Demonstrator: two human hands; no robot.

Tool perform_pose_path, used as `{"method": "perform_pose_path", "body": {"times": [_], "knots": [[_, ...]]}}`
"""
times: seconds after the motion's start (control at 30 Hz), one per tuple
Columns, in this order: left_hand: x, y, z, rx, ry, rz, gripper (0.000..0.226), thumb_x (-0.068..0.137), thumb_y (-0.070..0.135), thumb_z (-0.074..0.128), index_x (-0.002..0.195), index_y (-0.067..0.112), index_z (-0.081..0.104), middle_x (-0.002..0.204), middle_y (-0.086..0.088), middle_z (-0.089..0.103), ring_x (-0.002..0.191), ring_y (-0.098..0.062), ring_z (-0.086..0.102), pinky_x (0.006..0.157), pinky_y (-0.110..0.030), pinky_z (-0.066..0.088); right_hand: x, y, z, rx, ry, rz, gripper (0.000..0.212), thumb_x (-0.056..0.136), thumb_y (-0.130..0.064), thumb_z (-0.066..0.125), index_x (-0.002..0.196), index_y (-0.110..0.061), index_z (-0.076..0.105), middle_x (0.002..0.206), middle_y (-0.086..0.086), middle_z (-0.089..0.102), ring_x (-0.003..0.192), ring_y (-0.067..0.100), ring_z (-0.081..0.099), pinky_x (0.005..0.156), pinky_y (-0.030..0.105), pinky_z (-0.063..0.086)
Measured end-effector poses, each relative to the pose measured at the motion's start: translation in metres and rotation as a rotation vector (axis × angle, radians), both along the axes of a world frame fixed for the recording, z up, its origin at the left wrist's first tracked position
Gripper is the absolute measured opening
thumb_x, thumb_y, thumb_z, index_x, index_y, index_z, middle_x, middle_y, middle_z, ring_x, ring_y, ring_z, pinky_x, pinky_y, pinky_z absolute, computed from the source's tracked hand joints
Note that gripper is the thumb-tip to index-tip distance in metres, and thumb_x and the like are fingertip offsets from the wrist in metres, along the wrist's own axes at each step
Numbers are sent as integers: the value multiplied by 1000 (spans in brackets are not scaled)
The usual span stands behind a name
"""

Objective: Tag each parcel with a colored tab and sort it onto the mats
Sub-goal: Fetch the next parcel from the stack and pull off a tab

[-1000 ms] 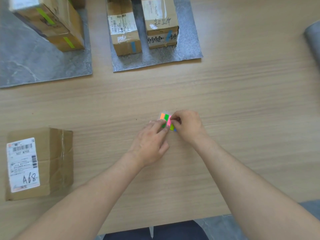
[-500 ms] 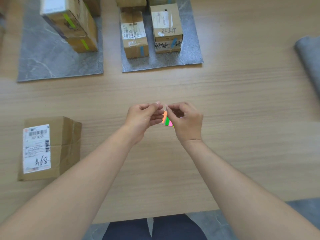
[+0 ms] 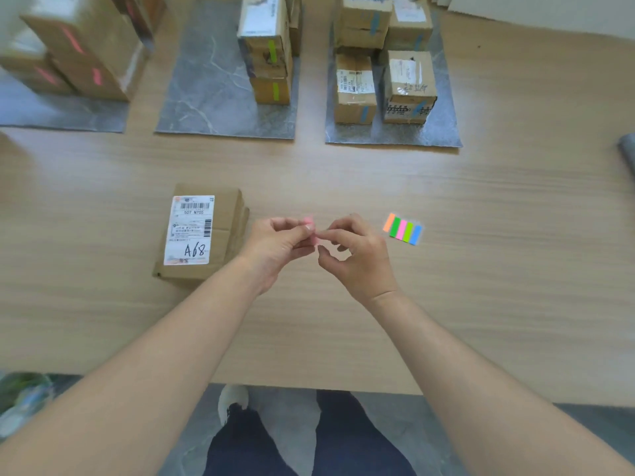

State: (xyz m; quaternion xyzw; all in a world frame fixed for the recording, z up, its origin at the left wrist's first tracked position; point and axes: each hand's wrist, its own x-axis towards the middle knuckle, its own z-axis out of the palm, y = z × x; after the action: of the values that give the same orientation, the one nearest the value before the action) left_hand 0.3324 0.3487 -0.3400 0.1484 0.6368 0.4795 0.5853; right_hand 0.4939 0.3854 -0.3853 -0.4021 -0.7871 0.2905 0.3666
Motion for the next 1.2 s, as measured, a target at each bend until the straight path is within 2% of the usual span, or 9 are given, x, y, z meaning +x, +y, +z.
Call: {"method": "perform_pose_path", "body": {"times": [0.17,0.3,0.4,0.47,0.57,0.67,0.83,1.0,1.2], "knots": [[-56,-60,-2,111,209,-7,6,90,1,70,95,1,73,86,-16,69,80,-22,66,82,-34,61,-44,-56,4,-56,-46,-123,34,81,8,62,101,-13,79,99,0,59,74,12,60,69,30,55],[-99,-111,-4,156,319,-33,7,89,3,72,89,9,76,75,-12,69,70,-21,63,80,-46,57,-82,-103,15,-107,-48,-160,30,88,3,63,107,-15,77,104,-5,59,80,9,62,71,28,55],[-125,-140,-12,173,355,-58,13,86,6,76,82,17,79,71,-8,71,69,-20,64,86,-53,56,-110,-124,20,-87,-72,-164,35,88,6,57,111,-13,76,110,-2,64,84,12,63,74,30,55],[-140,-153,-20,182,409,-67,14,81,11,79,77,25,80,71,-5,72,72,-20,66,88,-55,57,-127,-131,21,-87,-109,-145,44,87,10,53,118,-12,74,121,1,66,96,15,64,82,32,56],[-153,-166,-35,172,458,-71,14,77,16,79,76,30,80,68,-7,72,68,-19,63,83,-55,58,-145,-135,21,-118,-212,-76,59,85,14,46,132,-12,68,142,3,60,128,19,57,102,33,50],[-155,-173,-51,181,510,-72,9,75,19,82,74,27,78,67,-4,72,64,-15,59,76,-51,58,-157,-138,10,-196,-336,37,64,87,11,45,140,-19,62,153,-1,51,140,20,48,110,32,43],[-147,-174,-71,181,533,-17,8,77,21,84,72,21,78,67,1,72,61,-8,57,67,-34,54,-161,-136,-16,-140,-391,63,48,88,0,60,131,-19,69,149,-3,55,132,20,55,102,39,51],[-144,-164,-85,193,539,81,8,77,16,83,75,21,78,70,5,74,64,-7,64,69,-24,53,-167,-132,-32,2,-279,25,10,90,-18,73,96,-15,80,127,1,65,106,23,69,74,44,59],[-140,-157,-94,209,556,129,7,76,13,81,72,17,77,70,3,75,70,-14,71,72,-27,57,-177,-125,-41,85,-274,-39,17,87,-24,71,75,-12,71,116,3,64,95,27,70,62,43,57]]}}
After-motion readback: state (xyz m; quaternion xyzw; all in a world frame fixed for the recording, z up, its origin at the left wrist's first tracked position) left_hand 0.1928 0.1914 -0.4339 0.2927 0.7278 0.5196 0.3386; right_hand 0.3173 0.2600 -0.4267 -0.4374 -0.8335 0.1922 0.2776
